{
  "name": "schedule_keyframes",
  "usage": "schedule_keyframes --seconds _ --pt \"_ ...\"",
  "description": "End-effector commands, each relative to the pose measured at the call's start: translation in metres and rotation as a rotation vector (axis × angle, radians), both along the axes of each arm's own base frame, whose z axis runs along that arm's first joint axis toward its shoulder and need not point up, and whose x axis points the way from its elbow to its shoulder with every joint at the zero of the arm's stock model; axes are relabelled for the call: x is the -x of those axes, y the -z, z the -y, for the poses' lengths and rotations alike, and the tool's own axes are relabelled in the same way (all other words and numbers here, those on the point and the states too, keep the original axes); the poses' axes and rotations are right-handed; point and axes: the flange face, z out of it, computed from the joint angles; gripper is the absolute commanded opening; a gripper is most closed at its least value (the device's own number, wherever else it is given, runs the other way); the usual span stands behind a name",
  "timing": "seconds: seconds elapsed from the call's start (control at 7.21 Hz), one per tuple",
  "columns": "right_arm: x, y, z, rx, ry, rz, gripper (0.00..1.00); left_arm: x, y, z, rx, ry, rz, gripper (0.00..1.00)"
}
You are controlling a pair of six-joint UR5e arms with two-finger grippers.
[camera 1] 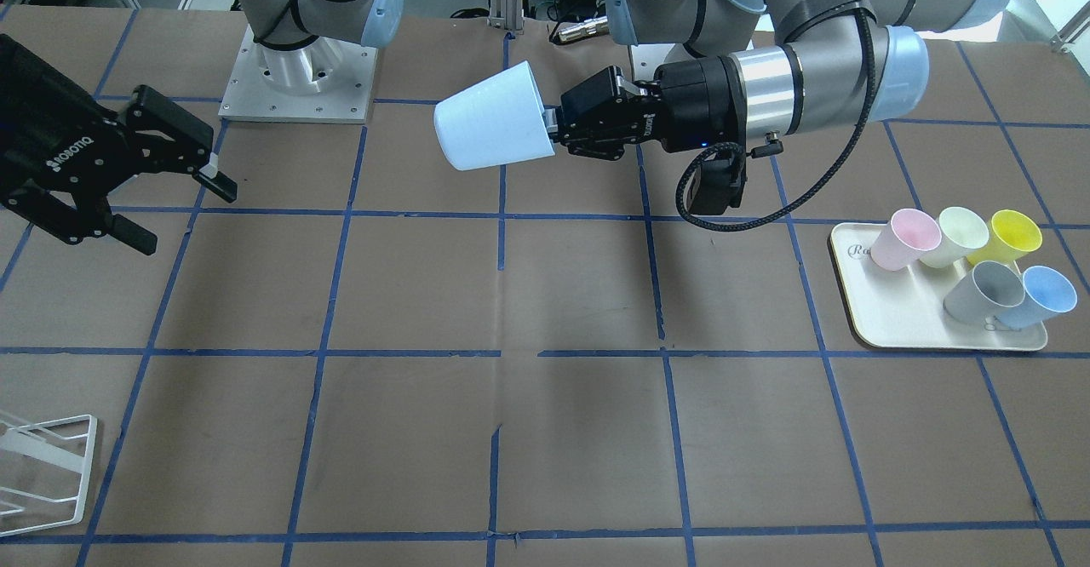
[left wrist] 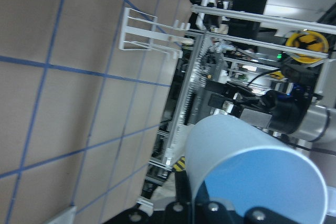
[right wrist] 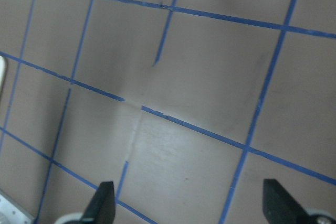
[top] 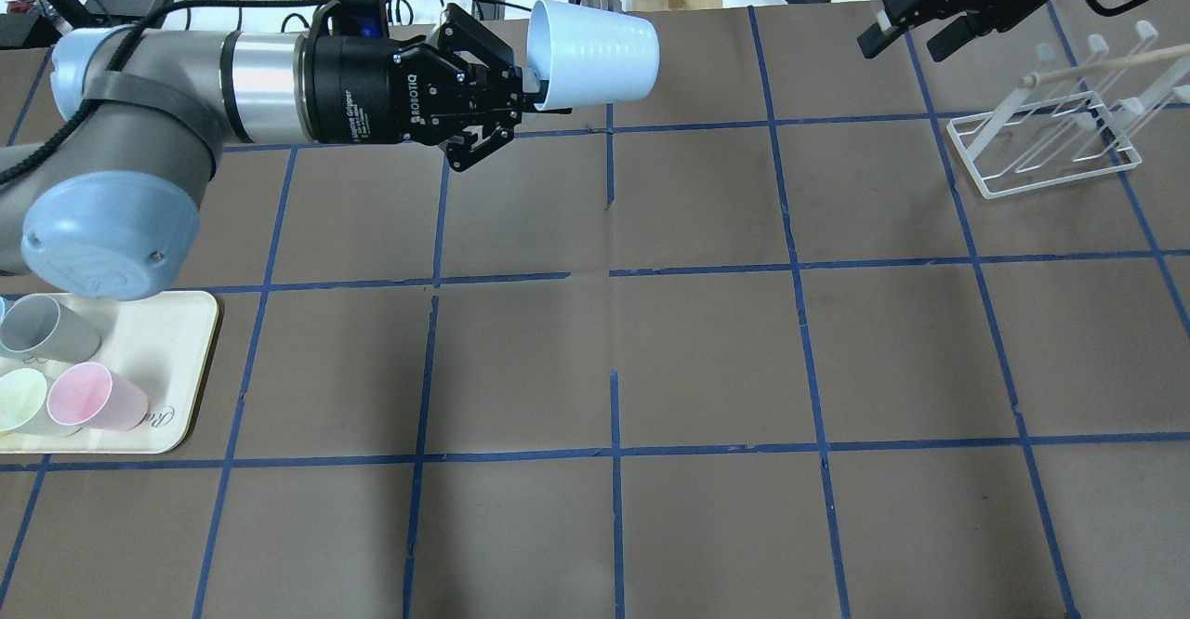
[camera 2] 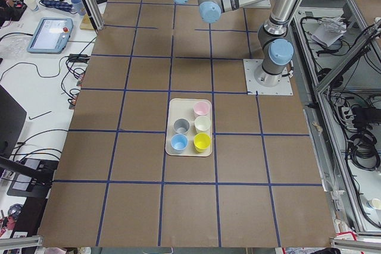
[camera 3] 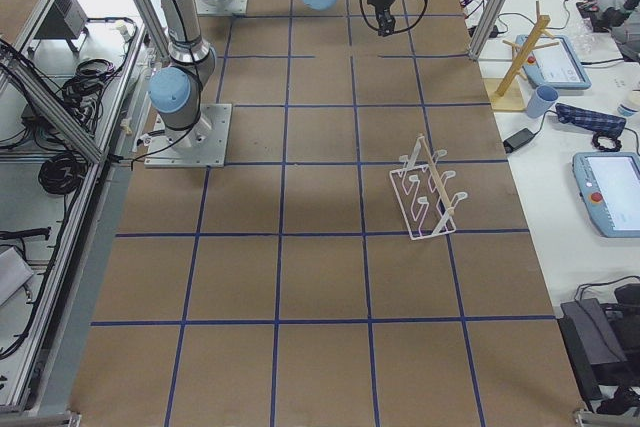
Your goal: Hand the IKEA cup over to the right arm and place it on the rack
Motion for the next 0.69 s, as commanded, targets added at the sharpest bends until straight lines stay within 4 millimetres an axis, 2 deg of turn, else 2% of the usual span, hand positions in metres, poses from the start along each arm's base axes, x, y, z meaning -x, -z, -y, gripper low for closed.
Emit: schedule_keyframes --seconds 0.0,0.14,0.42,0.55 --pt "-0.020 -0.005 -0.014 -0.083 0.031 0.337 1.00 0.028 -0.016 -0.032 -0.008 0.044 -0.041 0.00" --pt "-0.028 -0.006 -0.025 -0.158 0.052 0.455 1.00 0.048 -0.019 -0.044 -0.010 0.087 -0.040 0.00" --pt "-0.044 -0.033 -0.059 -0.277 0.142 0.500 1.00 0.056 -0.022 -0.057 0.026 0.110 -0.036 0.00" --pt "-0.049 -0.038 -0.079 -0.376 0.178 0.518 1.00 0.056 -0.022 -0.064 0.029 0.110 -0.042 0.00"
